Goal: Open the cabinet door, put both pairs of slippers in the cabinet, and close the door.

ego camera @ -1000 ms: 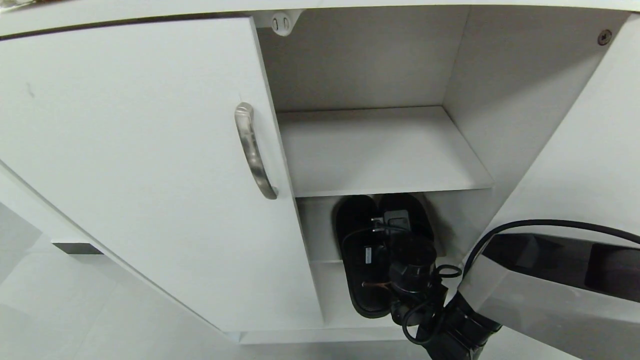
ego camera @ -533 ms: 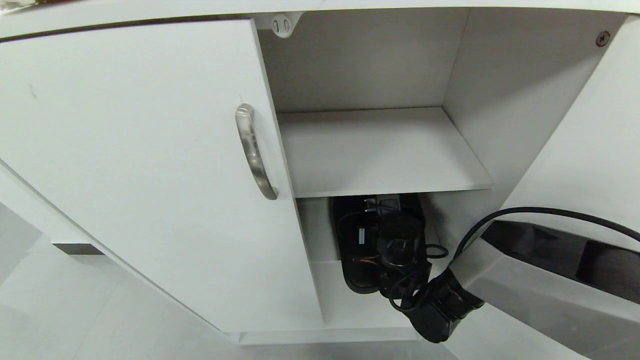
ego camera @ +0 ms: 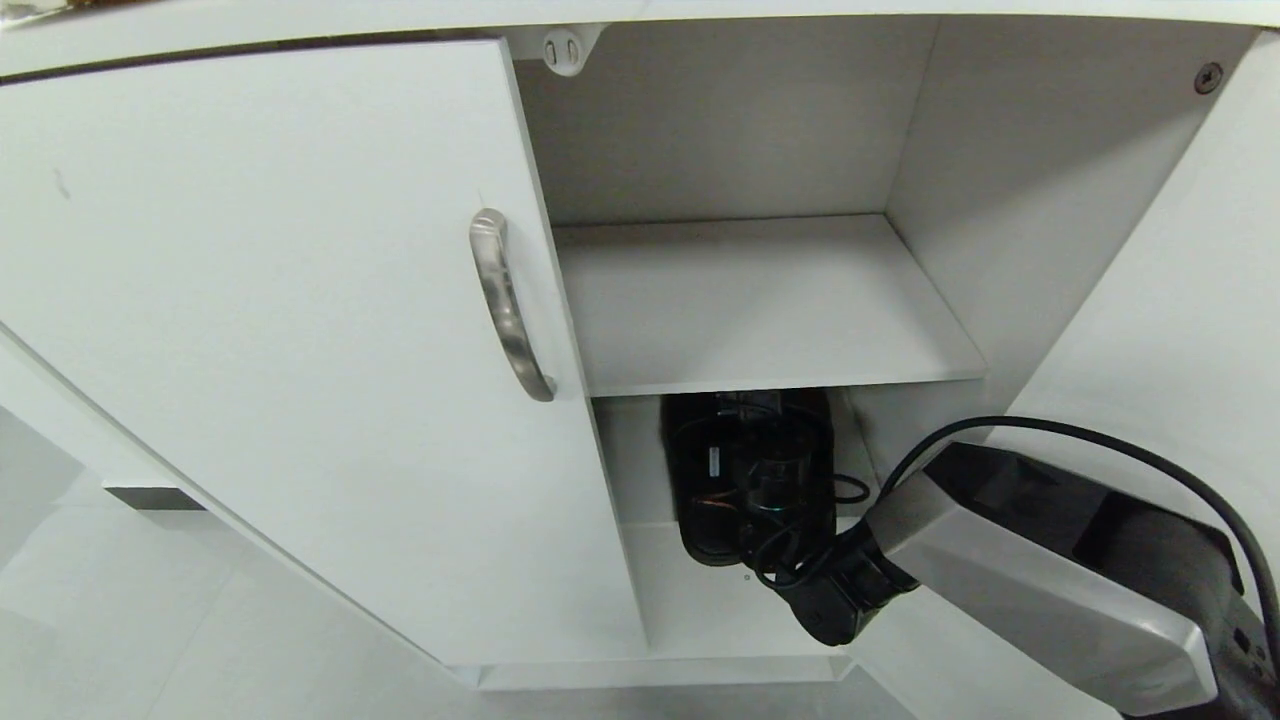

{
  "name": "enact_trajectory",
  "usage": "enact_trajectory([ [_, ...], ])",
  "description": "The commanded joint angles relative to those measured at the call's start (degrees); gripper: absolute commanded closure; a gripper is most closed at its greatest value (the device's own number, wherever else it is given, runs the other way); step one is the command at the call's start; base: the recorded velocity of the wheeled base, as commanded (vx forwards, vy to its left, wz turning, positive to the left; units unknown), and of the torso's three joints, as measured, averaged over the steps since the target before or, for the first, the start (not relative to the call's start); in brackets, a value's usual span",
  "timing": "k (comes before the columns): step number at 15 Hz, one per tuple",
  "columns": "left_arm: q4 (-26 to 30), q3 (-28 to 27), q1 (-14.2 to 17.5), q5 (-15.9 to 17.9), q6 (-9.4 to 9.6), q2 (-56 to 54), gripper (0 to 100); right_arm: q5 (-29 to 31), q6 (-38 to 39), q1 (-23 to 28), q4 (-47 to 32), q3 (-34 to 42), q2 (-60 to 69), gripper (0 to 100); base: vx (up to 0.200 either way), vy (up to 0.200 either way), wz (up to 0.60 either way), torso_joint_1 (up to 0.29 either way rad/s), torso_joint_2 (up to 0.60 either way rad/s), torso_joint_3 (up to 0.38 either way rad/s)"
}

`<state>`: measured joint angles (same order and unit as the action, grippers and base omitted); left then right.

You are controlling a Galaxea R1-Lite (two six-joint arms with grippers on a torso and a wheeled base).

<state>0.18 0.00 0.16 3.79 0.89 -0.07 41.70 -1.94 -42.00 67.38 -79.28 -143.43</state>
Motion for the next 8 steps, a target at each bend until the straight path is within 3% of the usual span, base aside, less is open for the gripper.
enact_trajectory([
  [1,0.0,0.0,0.0,0.0,-0.01,0.1,100,0.0,0.0,0.1,0.0,-0.5,-0.7,0,0.000,0.000,0.00,0.000,0.00,0.000],
  [5,0.0,0.0,0.0,0.0,-0.19,0.1,100,0.0,0.5,0.1,-0.5,0.0,-0.7,0,0.000,0.000,0.00,0.000,0.00,0.000],
  [8,0.0,0.0,0.0,0.0,-0.27,0.1,100,0.0,0.9,-0.4,1.3,6.0,2.0,0,0.000,0.000,0.00,0.000,0.00,0.000],
])
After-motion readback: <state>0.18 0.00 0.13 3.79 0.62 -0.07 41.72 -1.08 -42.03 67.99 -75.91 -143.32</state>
